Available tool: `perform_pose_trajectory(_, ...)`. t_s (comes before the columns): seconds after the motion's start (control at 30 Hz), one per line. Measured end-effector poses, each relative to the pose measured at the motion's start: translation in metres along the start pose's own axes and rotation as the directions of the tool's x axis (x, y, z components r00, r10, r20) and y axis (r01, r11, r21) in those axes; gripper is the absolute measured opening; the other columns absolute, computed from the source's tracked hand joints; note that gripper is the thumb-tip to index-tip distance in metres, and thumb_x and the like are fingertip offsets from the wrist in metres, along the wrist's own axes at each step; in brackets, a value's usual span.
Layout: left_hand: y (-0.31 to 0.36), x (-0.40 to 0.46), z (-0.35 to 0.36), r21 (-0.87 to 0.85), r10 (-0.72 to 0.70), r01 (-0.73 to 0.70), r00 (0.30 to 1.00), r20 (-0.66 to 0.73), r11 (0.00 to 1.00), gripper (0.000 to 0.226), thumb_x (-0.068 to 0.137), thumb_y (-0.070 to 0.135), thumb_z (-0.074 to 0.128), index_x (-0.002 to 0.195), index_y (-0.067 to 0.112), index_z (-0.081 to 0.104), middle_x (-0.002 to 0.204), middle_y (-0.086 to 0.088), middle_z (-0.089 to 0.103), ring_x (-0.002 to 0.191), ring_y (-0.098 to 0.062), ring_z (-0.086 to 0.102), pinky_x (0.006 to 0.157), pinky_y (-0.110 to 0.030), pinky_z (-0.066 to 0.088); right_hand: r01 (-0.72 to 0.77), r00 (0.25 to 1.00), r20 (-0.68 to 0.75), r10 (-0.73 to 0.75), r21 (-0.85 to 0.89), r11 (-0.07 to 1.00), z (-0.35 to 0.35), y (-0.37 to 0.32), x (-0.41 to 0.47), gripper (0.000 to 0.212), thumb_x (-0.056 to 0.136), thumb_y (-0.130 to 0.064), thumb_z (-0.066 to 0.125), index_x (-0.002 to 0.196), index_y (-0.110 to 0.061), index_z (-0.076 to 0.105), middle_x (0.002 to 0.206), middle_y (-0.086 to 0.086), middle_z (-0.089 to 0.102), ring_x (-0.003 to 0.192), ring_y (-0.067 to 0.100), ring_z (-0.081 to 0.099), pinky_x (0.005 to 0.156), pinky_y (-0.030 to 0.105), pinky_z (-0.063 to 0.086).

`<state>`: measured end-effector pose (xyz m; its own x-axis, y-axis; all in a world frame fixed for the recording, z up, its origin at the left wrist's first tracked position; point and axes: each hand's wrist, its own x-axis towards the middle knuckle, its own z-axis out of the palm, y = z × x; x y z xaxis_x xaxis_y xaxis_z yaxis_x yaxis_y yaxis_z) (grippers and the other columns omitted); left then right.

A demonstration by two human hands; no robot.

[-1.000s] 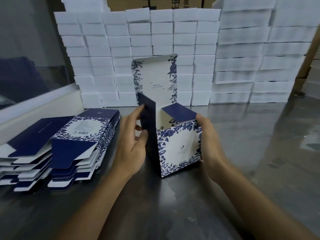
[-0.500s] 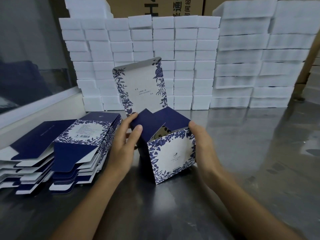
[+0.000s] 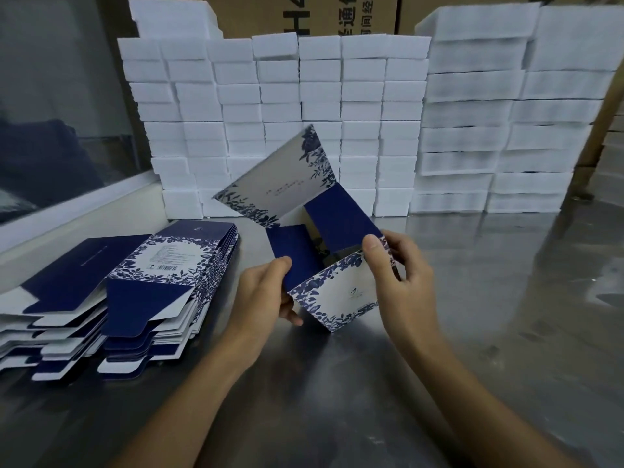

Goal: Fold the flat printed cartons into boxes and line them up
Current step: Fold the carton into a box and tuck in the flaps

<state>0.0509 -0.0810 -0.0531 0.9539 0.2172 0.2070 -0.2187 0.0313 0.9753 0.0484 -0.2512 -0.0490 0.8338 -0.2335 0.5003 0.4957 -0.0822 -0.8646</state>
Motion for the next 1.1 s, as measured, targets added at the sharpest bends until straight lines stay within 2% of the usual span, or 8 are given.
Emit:
perform_pose_trajectory(0.1, 0.0, 0.001, 0.001, 0.069, 0.038, -0.038, 0.999, -0.007, 0.997, 0.034, 0.097, 0.013, 0.045, 0.063, 0.011, 0.04, 0.043, 0.003, 0.025, 0.04, -0.014, 0.029, 0.041, -0.03, 0.047, -0.073, 0.997, 0.002, 0.073, -0.003, 0.997, 0.003, 0.0, 0.003, 0.07, 0.065, -0.081, 0.059, 0.115, -0.033, 0.068, 0.123, -0.003, 0.059, 0.108, 0.001, 0.061, 0.082, 0.016, 0.051)
perform_pose_trajectory(0.2, -0.004, -0.001, 0.003, 0.137, 0.088, -0.086, 0.996, -0.007, 0.987, 0.039, 0.097, 0.012, 0.044, 0.059, 0.01, 0.038, 0.042, 0.001, 0.029, 0.037, -0.013, 0.032, 0.042, -0.029, 0.045, -0.072, 0.997, -0.037, 0.071, -0.038, 0.997, 0.006, 0.001, -0.001, 0.08, 0.057, -0.081, 0.064, 0.124, -0.037, 0.058, 0.126, -0.017, 0.045, 0.105, -0.02, 0.05, 0.082, 0.003, 0.045)
perform_pose_trajectory(0.3, -0.008, -0.003, 0.006, 0.106, 0.067, -0.069, 0.998, 0.018, 0.992, 0.045, 0.097, 0.01, 0.046, 0.053, 0.01, 0.038, 0.038, 0.001, 0.031, 0.036, -0.015, 0.033, 0.04, -0.027, 0.043, -0.144, 0.988, -0.06, 0.141, -0.048, 0.988, 0.008, 0.005, -0.003, 0.093, 0.051, -0.081, 0.069, 0.132, -0.039, 0.049, 0.135, -0.014, 0.04, 0.117, -0.008, 0.049, 0.103, 0.033, 0.049)
perform_pose_trajectory(0.4, -0.009, -0.004, 0.006, 0.035, 0.018, -0.018, 1.0, 0.021, 0.999, 0.053, 0.096, 0.011, 0.049, 0.044, 0.014, 0.04, 0.037, -0.001, 0.031, 0.036, -0.018, 0.034, 0.041, -0.029, 0.045, -0.215, 0.976, -0.026, 0.214, -0.02, 0.976, 0.006, 0.002, -0.001, 0.096, 0.047, -0.079, 0.072, 0.132, -0.042, 0.047, 0.136, -0.014, 0.038, 0.117, 0.004, 0.055, 0.101, 0.049, 0.052)
perform_pose_trajectory(0.57, -0.008, 0.003, -0.002, 0.024, -0.057, 0.059, 0.996, -0.069, 0.998, 0.057, 0.099, 0.025, 0.049, 0.045, 0.016, 0.033, 0.041, -0.003, 0.027, 0.038, -0.018, 0.033, 0.044, -0.03, 0.047, -0.115, 0.992, 0.055, 0.115, -0.006, 0.993, 0.001, 0.001, -0.002, 0.087, 0.05, -0.073, 0.07, 0.128, -0.04, 0.052, 0.132, -0.013, 0.042, 0.103, -0.021, 0.05, 0.081, 0.005, 0.047)
perform_pose_trajectory(0.77, -0.011, 0.003, -0.001, 0.018, -0.064, 0.066, 0.991, -0.12, 0.998, 0.049, 0.098, 0.013, 0.047, 0.054, 0.02, 0.026, 0.043, 0.002, 0.019, 0.046, -0.018, 0.022, 0.039, -0.024, 0.037, -0.078, 0.991, 0.112, 0.076, 0.008, 0.997, 0.001, 0.004, -0.003, 0.083, 0.052, -0.07, 0.073, 0.127, -0.041, 0.052, 0.132, -0.014, 0.04, 0.103, -0.019, 0.053, 0.079, 0.0, 0.045)
perform_pose_trajectory(0.97, -0.007, 0.005, -0.008, -0.062, -0.089, 0.08, 0.983, -0.158, 0.995, 0.054, 0.099, 0.027, 0.051, 0.05, 0.02, 0.029, 0.045, -0.001, 0.024, 0.04, -0.016, 0.029, 0.04, -0.026, 0.041, -0.17, 0.976, 0.145, 0.163, 0.038, 0.985, -0.002, 0.006, 0.0, 0.081, 0.05, -0.072, 0.074, 0.125, -0.047, 0.054, 0.138, -0.006, 0.049, 0.115, 0.013, 0.063, 0.097, 0.036, 0.054)
perform_pose_trajectory(1.1, -0.007, 0.008, -0.012, -0.101, -0.089, 0.069, 0.974, -0.207, 0.993, 0.043, 0.096, 0.014, 0.048, 0.056, 0.018, 0.031, 0.043, 0.005, 0.024, 0.039, -0.013, 0.027, 0.037, -0.021, 0.038, -0.198, 0.965, 0.184, 0.187, 0.042, 0.979, -0.001, 0.006, 0.0, 0.08, 0.051, -0.072, 0.075, 0.125, -0.049, 0.054, 0.14, 0.002, 0.054, 0.119, 0.02, 0.062, 0.103, 0.046, 0.052)
